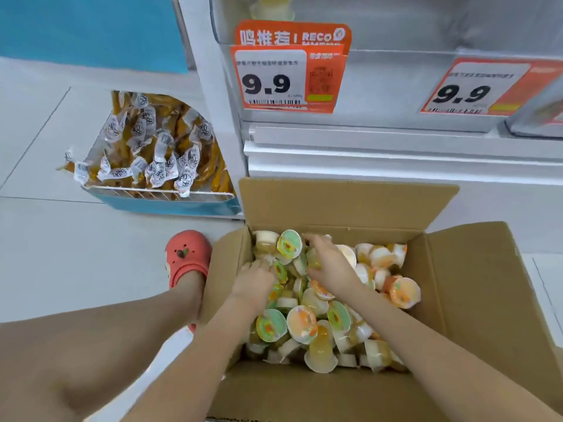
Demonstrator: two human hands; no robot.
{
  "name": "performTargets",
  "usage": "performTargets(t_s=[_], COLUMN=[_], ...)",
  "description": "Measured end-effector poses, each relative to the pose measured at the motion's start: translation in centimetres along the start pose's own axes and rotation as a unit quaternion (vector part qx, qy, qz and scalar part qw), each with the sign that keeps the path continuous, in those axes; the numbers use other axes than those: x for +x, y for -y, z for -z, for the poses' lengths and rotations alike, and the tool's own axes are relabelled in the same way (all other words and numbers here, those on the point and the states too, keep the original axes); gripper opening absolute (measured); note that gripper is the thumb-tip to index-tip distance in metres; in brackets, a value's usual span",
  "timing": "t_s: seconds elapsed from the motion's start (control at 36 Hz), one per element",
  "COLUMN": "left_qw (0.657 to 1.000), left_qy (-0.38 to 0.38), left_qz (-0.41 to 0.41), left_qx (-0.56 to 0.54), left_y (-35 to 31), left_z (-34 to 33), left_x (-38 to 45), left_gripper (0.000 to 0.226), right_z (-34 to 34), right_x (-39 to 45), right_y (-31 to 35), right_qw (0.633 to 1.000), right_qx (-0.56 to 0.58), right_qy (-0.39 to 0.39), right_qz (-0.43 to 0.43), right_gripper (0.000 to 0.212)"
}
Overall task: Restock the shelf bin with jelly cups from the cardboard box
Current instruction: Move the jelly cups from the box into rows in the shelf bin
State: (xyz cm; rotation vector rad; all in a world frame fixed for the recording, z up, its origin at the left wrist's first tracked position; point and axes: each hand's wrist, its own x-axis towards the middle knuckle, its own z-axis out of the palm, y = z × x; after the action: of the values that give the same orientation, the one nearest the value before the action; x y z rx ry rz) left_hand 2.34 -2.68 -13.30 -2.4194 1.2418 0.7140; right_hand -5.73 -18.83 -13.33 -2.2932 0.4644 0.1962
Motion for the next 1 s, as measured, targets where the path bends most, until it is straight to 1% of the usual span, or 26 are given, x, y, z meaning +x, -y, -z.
performTargets(t_s=[0.06, 0.14, 0.19, 0.28, 0.36, 0.42, 0.44, 0.5, 0.56, 0.58, 0.64, 0.69, 0.75, 0.78, 0.83, 0.86, 0.92, 1.0], left_qw=[0.999, 0.994, 0.993, 0.995, 0.998, 0.993, 0.983, 0.945, 0.910, 0.903, 0.907, 0.916, 0.916, 0.913, 0.893, 0.873, 0.826, 0.745], left_qy=[-0.011, -0.019, -0.023, -0.030, -0.057, -0.072, -0.087, -0.116, -0.151, -0.158, -0.156, -0.154, -0.160, -0.158, -0.156, -0.155, -0.152, -0.131], left_qz=[-0.008, -0.032, -0.039, -0.042, -0.035, -0.018, -0.007, 0.016, 0.023, 0.015, -0.034, -0.074, -0.094, -0.105, -0.127, -0.137, -0.147, -0.180], left_qx=[0.051, 0.101, 0.111, 0.089, 0.021, -0.086, -0.162, -0.306, -0.386, -0.400, -0.390, -0.362, -0.355, -0.362, -0.403, -0.441, -0.523, -0.629], left_y=[-0.2, 0.3, 0.6, 0.8, 0.7, 0.8, 0.7, 0.5, 0.8, 1.1, 1.7, 2.2, 2.2, 2.1, 1.7, 1.4, 1.0, 0.3], left_z=[-0.7, -1.2, -1.3, -1.3, -1.2, -0.8, -0.4, 1.5, 4.3, 6.0, 9.6, 13.1, 16.4, 18.0, 20.7, 21.8, 23.4, 25.3], left_x=[0.3, 0.5, 0.8, 0.9, 0.4, 0.2, 0.1, -0.3, -0.6, -0.9, -1.5, -2.6, -4.4, -5.4, -7.4, -8.3, -10.1, -12.5], left_gripper=[0.064, 0.065, 0.065, 0.057, 0.064, 0.065, 0.063, 0.061, 0.060, 0.057, 0.057, 0.068, 0.082, 0.084, 0.075, 0.067, 0.059, 0.057], right_z=[-1.0, -2.2, -2.9, -3.8, -4.1, -3.9, -3.8, -2.9, -1.0, 0.3, 3.5, 7.1, 10.6, 12.1, 14.8, 16.1, 18.3, 21.1], right_x=[1.4, 2.9, 3.4, 3.5, 3.2, 3.0, 2.8, 2.0, 0.7, -0.1, -1.5, -2.9, -4.6, -5.4, -7.2, -8.0, -9.5, -11.7], right_y=[-0.1, -0.1, 0.0, -0.2, -0.1, 0.0, 0.0, 0.3, 1.2, 1.8, 3.0, 4.4, 5.9, 6.6, 8.3, 9.0, 10.3, 11.6], right_qw=[1.000, 0.999, 0.997, 0.994, 0.993, 0.992, 0.990, 0.986, 0.978, 0.974, 0.969, 0.973, 0.977, 0.977, 0.974, 0.972, 0.972, 0.974], right_qx=[-0.011, -0.032, -0.050, -0.080, -0.033, 0.018, 0.044, 0.087, 0.133, 0.154, 0.170, 0.151, 0.130, 0.126, 0.133, 0.138, 0.132, 0.112], right_qy=[-0.011, -0.031, -0.050, -0.080, -0.116, -0.128, -0.130, -0.139, -0.158, -0.166, -0.178, -0.174, -0.156, -0.150, -0.150, -0.150, -0.134, -0.101], right_qz=[0.005, 0.000, -0.005, 0.001, 0.009, 0.009, 0.010, 0.014, 0.012, 0.010, 0.017, 0.036, 0.067, 0.082, 0.103, 0.114, 0.140, 0.171], right_gripper=[0.065, 0.056, 0.050, 0.050, 0.047, 0.045, 0.044, 0.043, 0.043, 0.043, 0.044, 0.046, 0.046, 0.046, 0.046, 0.046, 0.048, 0.056])
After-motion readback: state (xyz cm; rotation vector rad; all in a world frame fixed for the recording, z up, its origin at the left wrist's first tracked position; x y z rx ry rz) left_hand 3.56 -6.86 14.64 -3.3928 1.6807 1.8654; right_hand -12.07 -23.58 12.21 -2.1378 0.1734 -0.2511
